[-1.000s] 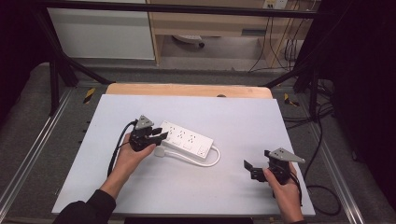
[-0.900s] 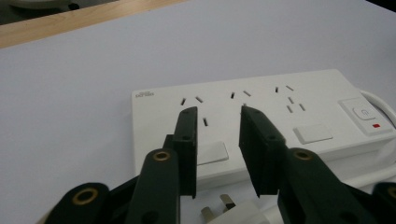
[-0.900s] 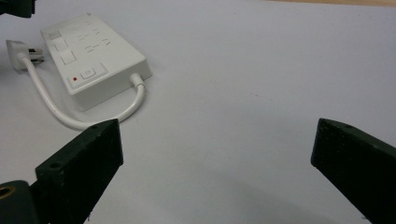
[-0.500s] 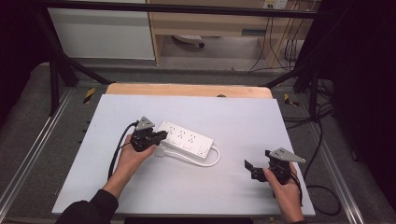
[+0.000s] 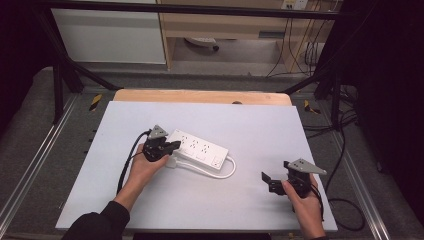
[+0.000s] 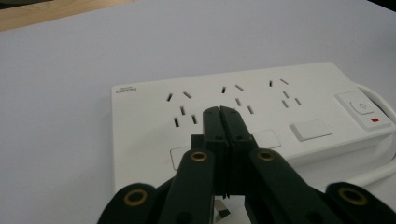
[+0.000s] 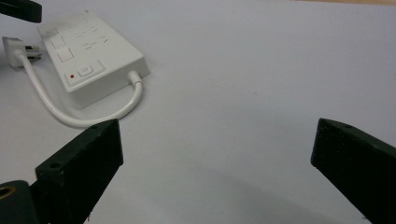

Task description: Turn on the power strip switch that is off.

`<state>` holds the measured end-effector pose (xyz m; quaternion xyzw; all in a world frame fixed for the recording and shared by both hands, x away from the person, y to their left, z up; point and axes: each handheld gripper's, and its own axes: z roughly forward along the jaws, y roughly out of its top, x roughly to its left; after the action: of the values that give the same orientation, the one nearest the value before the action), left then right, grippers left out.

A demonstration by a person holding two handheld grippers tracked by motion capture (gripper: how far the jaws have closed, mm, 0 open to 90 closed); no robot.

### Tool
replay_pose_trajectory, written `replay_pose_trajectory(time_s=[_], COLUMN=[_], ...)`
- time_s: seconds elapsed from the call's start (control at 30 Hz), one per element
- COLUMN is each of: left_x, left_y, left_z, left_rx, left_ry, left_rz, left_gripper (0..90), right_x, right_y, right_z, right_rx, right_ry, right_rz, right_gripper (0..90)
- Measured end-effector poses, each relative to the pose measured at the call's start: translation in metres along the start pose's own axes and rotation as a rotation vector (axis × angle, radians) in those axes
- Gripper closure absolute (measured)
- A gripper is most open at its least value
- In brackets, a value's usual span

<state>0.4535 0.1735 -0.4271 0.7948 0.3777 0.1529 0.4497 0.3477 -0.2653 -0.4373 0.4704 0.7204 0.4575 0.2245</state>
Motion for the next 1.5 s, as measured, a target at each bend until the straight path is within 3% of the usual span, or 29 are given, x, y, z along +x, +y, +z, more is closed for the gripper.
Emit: replay_pose_trajectory(time_s=[0.23,0.37,1.5], left_x=[0.001,0.003,0.001], left_y=[0.000,0.000,-0.003], left_z=[0.004,0.006,0.014], left_rx=[0.019,0.013,0.042], left_ry=[-0.002,-0.013,0.003], left_rz=[0.020,0.001,0.039], left_gripper=[90.0,90.0,90.0], right_x=[0.000,0.000,0.000], right_y=[0.000,0.000,0.000], right_z=[0.000,0.000,0.000], right_rx=[0.002,0.004,0.000], right_ry=[0.002,0.005,0.004], right_rz=[0.003,0.002,0.003], right_gripper=[2.7,2.7,2.7])
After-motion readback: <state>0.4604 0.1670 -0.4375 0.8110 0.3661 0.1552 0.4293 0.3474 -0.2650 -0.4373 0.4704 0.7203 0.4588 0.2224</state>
